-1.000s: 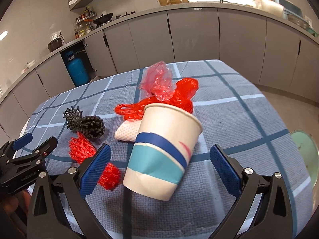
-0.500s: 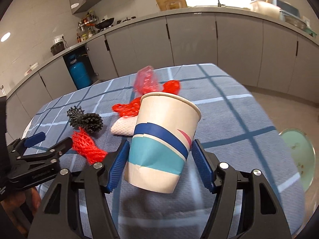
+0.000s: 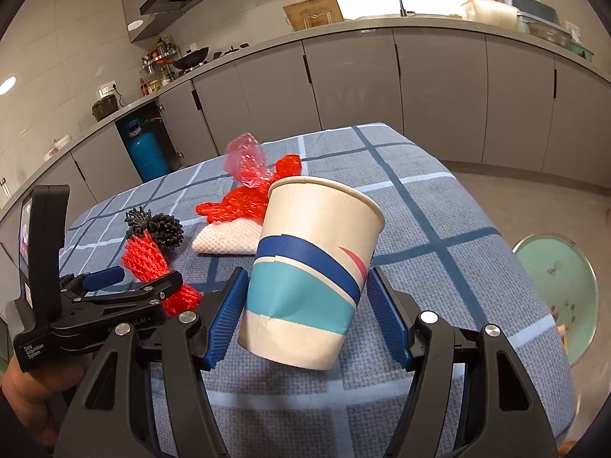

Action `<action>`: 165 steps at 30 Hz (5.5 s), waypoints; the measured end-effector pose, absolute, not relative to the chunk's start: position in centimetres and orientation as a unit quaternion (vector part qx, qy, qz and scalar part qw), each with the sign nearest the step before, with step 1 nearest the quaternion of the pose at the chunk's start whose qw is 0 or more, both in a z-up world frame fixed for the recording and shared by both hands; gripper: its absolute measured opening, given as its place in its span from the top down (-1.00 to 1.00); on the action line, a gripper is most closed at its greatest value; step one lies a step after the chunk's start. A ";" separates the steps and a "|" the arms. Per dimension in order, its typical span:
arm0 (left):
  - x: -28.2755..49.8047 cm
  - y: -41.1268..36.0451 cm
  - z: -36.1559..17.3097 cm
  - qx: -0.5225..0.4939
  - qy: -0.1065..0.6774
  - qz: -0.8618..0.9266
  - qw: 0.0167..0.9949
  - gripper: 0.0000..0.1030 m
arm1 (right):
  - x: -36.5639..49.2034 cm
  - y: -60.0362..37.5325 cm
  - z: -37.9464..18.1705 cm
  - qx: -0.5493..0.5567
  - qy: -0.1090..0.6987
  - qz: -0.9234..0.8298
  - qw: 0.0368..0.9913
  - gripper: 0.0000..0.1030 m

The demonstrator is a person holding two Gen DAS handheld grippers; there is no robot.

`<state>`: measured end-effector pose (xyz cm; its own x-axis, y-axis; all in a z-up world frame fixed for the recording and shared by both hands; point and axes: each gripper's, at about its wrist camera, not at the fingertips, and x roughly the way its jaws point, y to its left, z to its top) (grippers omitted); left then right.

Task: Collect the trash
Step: 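Grasp the white-and-blue paper cup with the right tool while the left tool grasps the red mesh net, then carry the cup and red net over the green bin and release both, then move both tools back over the remaining trash on the table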

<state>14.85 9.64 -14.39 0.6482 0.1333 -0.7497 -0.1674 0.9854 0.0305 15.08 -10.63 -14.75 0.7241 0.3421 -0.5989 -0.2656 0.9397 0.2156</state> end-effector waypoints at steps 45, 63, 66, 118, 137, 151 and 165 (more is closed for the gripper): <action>12.3 3.0 -4.7 0.055 0.293 -0.033 0.954 0.76 | 13.6 -16.5 -11.3 0.088 0.285 0.122 0.947 -0.25; 15.3 -6.3 -3.1 0.090 0.258 -0.124 0.954 0.76 | 14.0 -24.6 -10.6 0.113 0.267 0.036 0.956 -0.25; 15.7 -7.7 -3.0 0.094 0.254 -0.136 0.953 0.76 | 14.0 -26.0 -10.7 0.118 0.266 0.024 0.957 -0.25; 21.5 -23.1 -8.8 0.129 0.299 -0.246 0.913 0.76 | 16.8 -38.6 -14.3 0.141 0.286 -0.062 0.946 -0.26; 22.9 -25.3 -12.6 0.155 0.319 -0.246 0.902 -0.23 | 19.8 -42.5 -17.5 0.154 0.305 -0.090 0.935 -0.58; 22.7 -22.5 -12.4 0.141 0.318 -0.210 0.914 -0.60 | 17.8 -41.7 -17.6 0.174 0.304 -0.090 0.932 -0.68; 20.5 -19.4 -10.6 0.127 0.303 -0.188 0.926 -0.64 | 17.4 -37.6 -16.4 0.168 0.304 -0.054 0.936 -0.73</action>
<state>20.48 -19.42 -10.56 0.7456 -0.2715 -0.6086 0.4254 0.8969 0.1211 17.37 -37.59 -16.41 0.8095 0.0013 -0.5871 0.2024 0.9381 0.2812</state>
